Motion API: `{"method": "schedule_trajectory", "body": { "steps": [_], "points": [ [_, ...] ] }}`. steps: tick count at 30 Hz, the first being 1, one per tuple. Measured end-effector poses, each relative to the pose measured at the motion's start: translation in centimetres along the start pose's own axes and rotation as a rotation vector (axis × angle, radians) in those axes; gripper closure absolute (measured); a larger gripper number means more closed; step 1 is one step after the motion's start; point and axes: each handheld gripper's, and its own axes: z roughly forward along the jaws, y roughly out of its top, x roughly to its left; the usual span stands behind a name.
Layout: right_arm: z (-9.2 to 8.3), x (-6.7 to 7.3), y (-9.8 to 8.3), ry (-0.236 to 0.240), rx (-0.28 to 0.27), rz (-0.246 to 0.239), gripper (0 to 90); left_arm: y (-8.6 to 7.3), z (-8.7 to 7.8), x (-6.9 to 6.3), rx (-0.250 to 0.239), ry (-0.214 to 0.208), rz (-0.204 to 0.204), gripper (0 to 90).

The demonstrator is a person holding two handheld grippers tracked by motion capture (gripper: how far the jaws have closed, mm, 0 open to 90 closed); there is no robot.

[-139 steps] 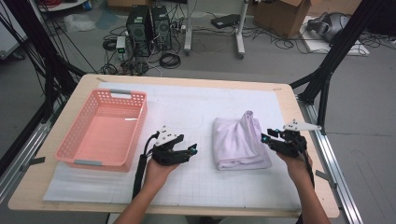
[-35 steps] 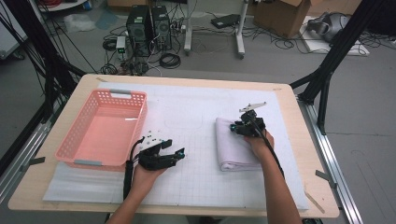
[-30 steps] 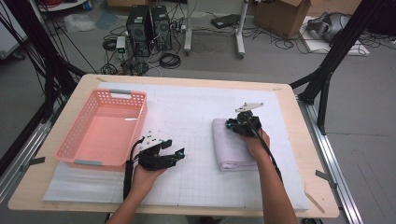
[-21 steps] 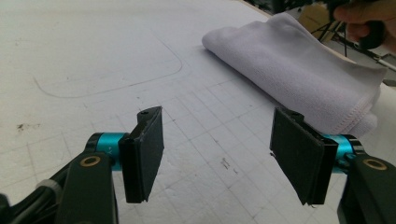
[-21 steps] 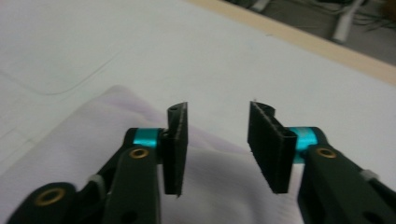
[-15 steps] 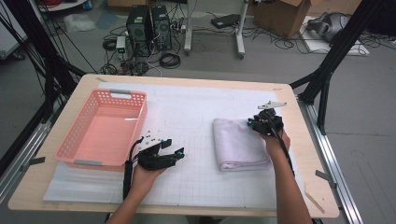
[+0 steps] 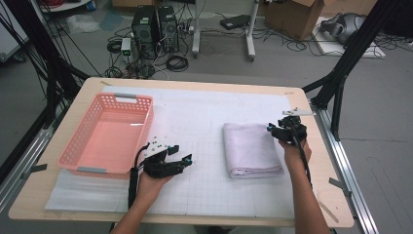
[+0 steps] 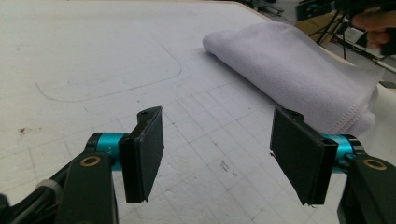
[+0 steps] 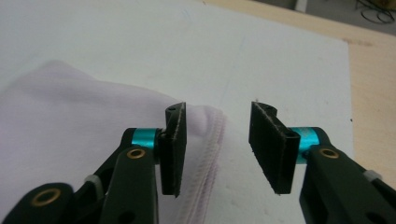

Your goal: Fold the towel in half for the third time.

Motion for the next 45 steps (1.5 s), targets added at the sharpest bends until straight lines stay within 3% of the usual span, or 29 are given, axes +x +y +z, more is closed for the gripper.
{"method": "schedule_trajectory", "body": {
  "steps": [2, 4, 5, 7, 10, 11, 13, 17, 18, 20, 23, 26, 29, 31, 32, 33, 34, 35, 36, 39, 42, 45],
  "points": [
    [-1.5, 0.3, -0.5, 0.048, -0.035, -0.014, 53.3, 0.0, 0.0, 0.0, -0.002, 0.002, 0.001, 35.2],
    [-1.9, 0.4, -0.8, 0.05, -0.032, -0.023, 53.3, 0.1, 0.0, 0.0, -0.003, 0.0, -0.002, 35.2],
    [-2.6, 0.7, -2.1, 0.109, 0.004, -0.026, 54.3, 0.1, -0.1, -0.1, -0.003, 0.0, 0.0, 35.2],
    [-3.1, 1.2, -3.2, 0.109, 0.059, -0.05, 56.2, 0.1, -0.1, -0.1, -0.007, 0.0, 0.001, 35.1],
    [-3.4, 1.5, -5.5, 0.145, 0.106, -0.02, 57.0, 0.1, -0.1, -0.2, -0.006, -0.003, 0.002, 35.2],
    [-3.3, 1.5, -6.4, 0.148, 0.132, -0.031, 57.6, 0.1, -0.1, -0.2, -0.005, -0.003, 0.005, 35.1],
    [-3.5, 1.2, -7.4, 0.144, 0.123, -0.014, 58.6, 0.1, -0.1, -0.2, -0.003, -0.006, 0.006, 35.1],
    [-4.7, 0.4, -8.1, 0.04, 0.123, -0.013, 61.1, 0.1, -0.2, -0.3, -0.009, -0.001, 0.003, 35.1],
    [-5.1, 0.3, -8.2, 0.04, 0.11, -0.012, 60.4, 0.1, -0.2, -0.3, -0.007, -0.002, 0.006, 35.1],
    [-5.9, 0.3, -8.4, 0.088, 0.052, 0.009, 57.5, 0.1, -0.1, -0.3, -0.006, -0.005, 0.006, 35.1],
    [-6.8, 0.6, -8.7, 0.135, 0.004, 0.002, 52.2, 0.1, -0.1, -0.3, -0.004, -0.002, 0.009, 34.9],
    [-7.0, 1.0, -9.4, 0.171, 0.024, -0.005, 48.0, 0.2, -0.2, -0.4, -0.012, -0.008, 0.015, 34.6],
    [-6.8, 1.0, -10.5, 0.155, 0.088, -0.042, 48.1, 0.2, -0.3, -0.5, -0.02, -0.01, 0.013, 33.3],
    [-7.0, 0.9, -10.6, 0.156, 0.083, -0.042, 48.2, 0.3, -0.3, -0.5, -0.021, -0.016, 0.016, 32.5],
    [-7.4, 0.8, -10.6, 0.149, 0.079, -0.045, 48.1, 0.3, -0.3, -0.5, -0.024, -0.018, 0.02, 32.5],
    [-8.5, 0.6, -10.6, 0.152, 0.027, -0.047, 46.9, 0.4, -0.3, -0.5, -0.029, -0.027, 0.019, 30.4],
    [-8.5, 0.6, -10.6, 0.152, 0.027, -0.047, 46.9, 0.4, -0.3, -0.5, -0.029, -0.027, 0.019, 29.6],
    [-9.3, 0.4, -10.6, 0.15, -0.017, -0.046, 43.7, 0.4, -0.3, -0.5, -0.031, -0.031, 0.018, 27.9],
    [-9.3, 0.4, -10.6, 0.15, -0.017, -0.046, 43.7, 0.4, -0.3, -0.6, -0.034, -0.035, 0.014, 27.9],
    [-10.6, 0.0, -11.0, 0.151, -0.093, -0.032, 36.9, 0.6, -0.2, -0.6, -0.039, -0.033, 0.027, 24.2],
    [-11.0, -0.3, -11.2, 0.159, -0.122, -0.029, 28.7, 0.6, -0.2, -0.6, -0.04, -0.032, 0.028, 17.8],
    [-11.2, -0.3, -11.2, 0.166, -0.148, -0.025, 24.1, 0.6, -0.3, -0.6, -0.043, -0.038, 0.03, 17.9]
  ]
}}
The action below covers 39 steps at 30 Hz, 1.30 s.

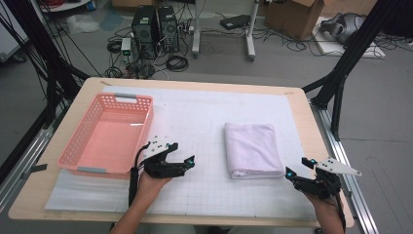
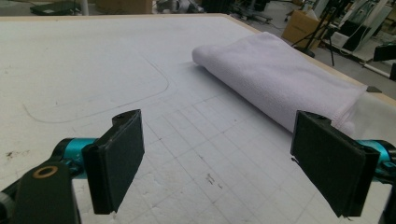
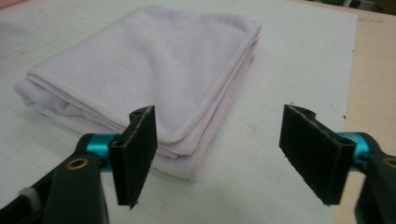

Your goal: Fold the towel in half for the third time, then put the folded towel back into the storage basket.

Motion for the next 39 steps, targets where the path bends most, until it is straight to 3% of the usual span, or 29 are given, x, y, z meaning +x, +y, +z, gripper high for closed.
{"method": "schedule_trajectory", "body": {
  "steps": [7, 15, 29, 33, 37, 39],
  "points": [
    [-0.3, 0.1, 0.0, -0.002, -0.014, -0.027, 23.0, 0.0, 0.0, -0.1, -0.009, -0.016, 0.026, 19.2],
    [-0.2, 0.0, 0.0, -0.001, -0.008, -0.032, 22.8, 0.0, 0.1, -0.3, -0.007, -0.025, 0.022, 19.3],
    [-0.2, -0.3, -0.3, 0.007, -0.001, -0.008, 22.8, -0.1, 0.6, -0.3, -0.007, -0.04, 0.012, 18.8],
    [-0.2, -0.3, -0.3, 0.015, 0.002, -0.013, 22.8, -0.1, 0.8, -0.6, -0.029, -0.03, 0.051, 18.8],
    [-0.2, -0.2, -0.3, 0.024, 0.008, -0.014, 22.8, -0.2, 1.7, -1.3, -0.034, -0.029, 0.125, 19.5],
    [-0.3, -0.1, -0.3, 0.028, 0.01, -0.014, 22.8, -0.2, 2.0, -1.5, -0.016, -0.039, 0.121, 20.6]
  ]
}}
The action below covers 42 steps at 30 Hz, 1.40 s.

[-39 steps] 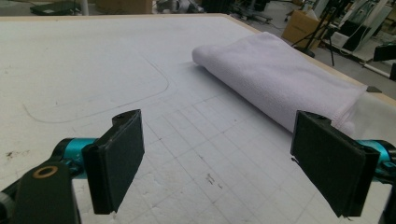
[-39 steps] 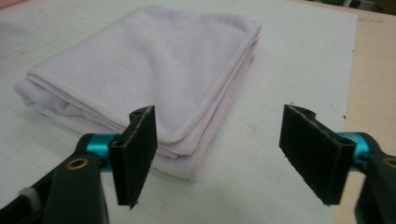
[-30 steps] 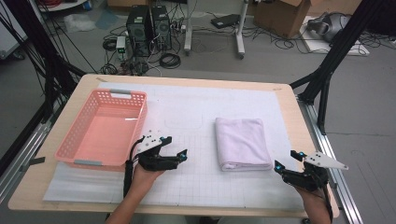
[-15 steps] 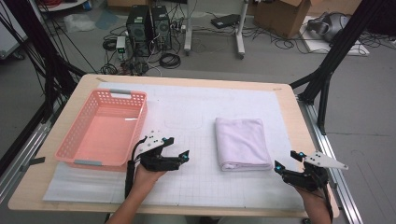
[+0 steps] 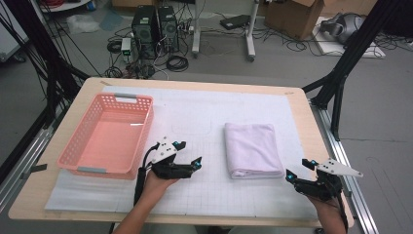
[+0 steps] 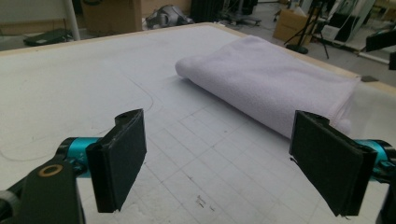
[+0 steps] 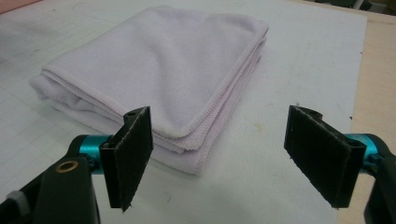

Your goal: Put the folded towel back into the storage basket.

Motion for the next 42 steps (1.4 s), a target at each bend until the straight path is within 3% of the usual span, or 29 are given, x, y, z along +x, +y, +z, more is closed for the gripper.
{"method": "schedule_trajectory", "body": {
  "steps": [1, 4, 5, 6, 8, 13, 17, 25, 29, 35, 37, 42],
  "points": [
    [-0.1, 0.0, 0.0, 0.001, 0.001, -0.003, 22.8, 0.2, 0.6, -0.3, 0.029, -0.017, -0.018, 20.6],
    [-0.3, -0.2, -0.1, -0.002, -0.003, 0.008, 22.8, 0.6, 1.5, -0.6, 0.032, -0.038, -0.047, 17.7],
    [-0.4, -0.3, -0.1, -0.003, -0.005, 0.009, 22.8, 1.0, 2.5, -0.8, 0.02, -0.067, -0.099, 17.7],
    [-0.4, -0.4, -0.1, -0.004, -0.007, 0.011, 22.8, 1.2, 3.0, -0.9, 0.031, -0.087, -0.108, 17.6],
    [-0.5, -0.6, -0.1, -0.005, -0.01, 0.015, 22.8, 1.9, 4.0, -1.2, 0.052, -0.083, -0.097, 17.6],
    [-0.6, -0.9, -0.2, -0.005, -0.015, 0.021, 22.9, 3.1, 5.8, -1.5, 0.067, -0.093, -0.131, 18.6],
    [-0.8, -1.3, -0.3, -0.008, -0.014, 0.031, 22.8, 3.9, 7.6, -1.6, 0.115, -0.085, -0.121, 21.9],
    [-0.9, -1.7, -0.2, 0.001, -0.032, 0.051, 22.6, 3.6, 10.6, -1.5, 0.178, -0.074, -0.165, 22.5],
    [-0.7, -1.6, -0.2, 0.007, -0.021, 0.045, 22.5, 3.4, 12.1, -1.6, 0.234, -0.046, -0.186, 22.5],
    [-0.6, -1.6, -0.2, 0.011, -0.023, 0.039, 22.5, 2.8, 13.3, -1.8, 0.279, -0.058, -0.233, 22.6],
    [-0.5, -1.6, -0.2, 0.012, -0.019, 0.044, 22.5, 2.5, 13.7, -1.8, 0.289, -0.068, -0.272, 22.7],
    [-0.5, -1.6, -0.2, 0.019, -0.02, 0.051, 22.5, 2.2, 14.4, -2.2, 0.31, -0.086, -0.264, 25.3]
  ]
}}
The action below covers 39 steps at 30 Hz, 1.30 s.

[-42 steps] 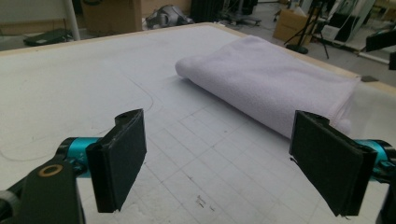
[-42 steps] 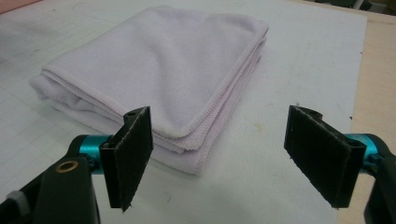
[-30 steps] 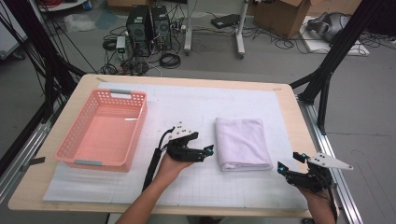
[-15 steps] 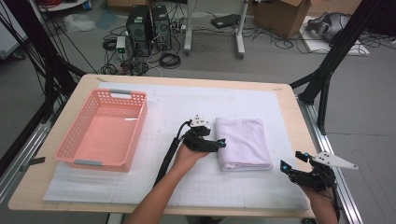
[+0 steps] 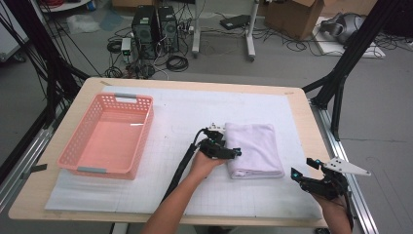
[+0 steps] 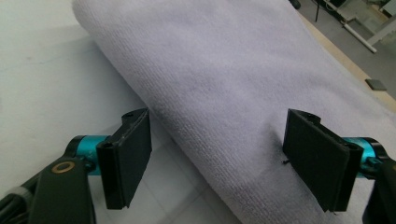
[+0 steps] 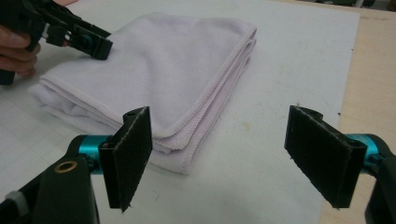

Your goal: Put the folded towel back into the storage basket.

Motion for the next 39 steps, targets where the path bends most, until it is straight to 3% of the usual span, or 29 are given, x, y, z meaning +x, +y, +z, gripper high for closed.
{"method": "schedule_trajectory", "body": {
  "steps": [6, 7, 11, 12, 14, 20, 25, 28, 29, 34, 39],
  "points": [
    [0.0, 0.1, 0.0, 0.003, -0.001, 0.002, 22.5, 0.0, 0.5, -0.8, 0.018, 0.02, 0.052, 23.6],
    [0.0, 0.0, 0.0, 0.003, -0.002, -0.003, 22.5, 0.0, 0.6, -1.0, 0.033, 0.043, 0.076, 24.8],
    [0.0, 0.1, 0.1, 0.003, 0.001, 0.004, 22.5, 0.1, 0.6, -1.3, 0.037, 0.066, 0.074, 36.4],
    [0.0, 0.2, 0.1, 0.003, 0.0, 0.005, 22.5, 0.1, 0.6, -1.4, 0.039, 0.048, 0.052, 42.5],
    [0.0, 0.1, 0.1, 0.003, -0.001, 0.004, 22.5, 0.0, 0.7, -1.6, 0.038, 0.043, 0.053, 51.6],
    [0.0, 0.1, 0.1, -0.001, -0.003, 0.003, 22.5, 0.0, 0.7, -1.8, 0.018, 0.032, 0.063, 66.9],
    [0.0, 0.0, 0.0, -0.001, -0.004, 0.011, 22.5, 0.1, 0.5, -1.7, 0.0, 0.017, 0.048, 70.2],
    [-0.1, 0.0, 0.0, -0.002, -0.005, 0.01, 22.5, 0.1, 0.3, -1.8, -0.038, 0.0, 0.031, 70.6],
    [-0.1, -0.1, 0.0, -0.003, -0.004, 0.012, 22.5, 0.3, 0.0, -1.8, -0.065, -0.017, 0.031, 71.0],
    [-0.1, -0.1, 0.0, -0.003, -0.004, 0.015, 22.5, 0.6, -0.7, -2.1, -0.112, -0.045, 0.041, 72.1],
    [0.0, 0.1, 0.0, -0.001, -0.002, 0.009, 22.5, 0.7, -1.0, -2.2, -0.119, -0.059, 0.046, 72.4]
  ]
}}
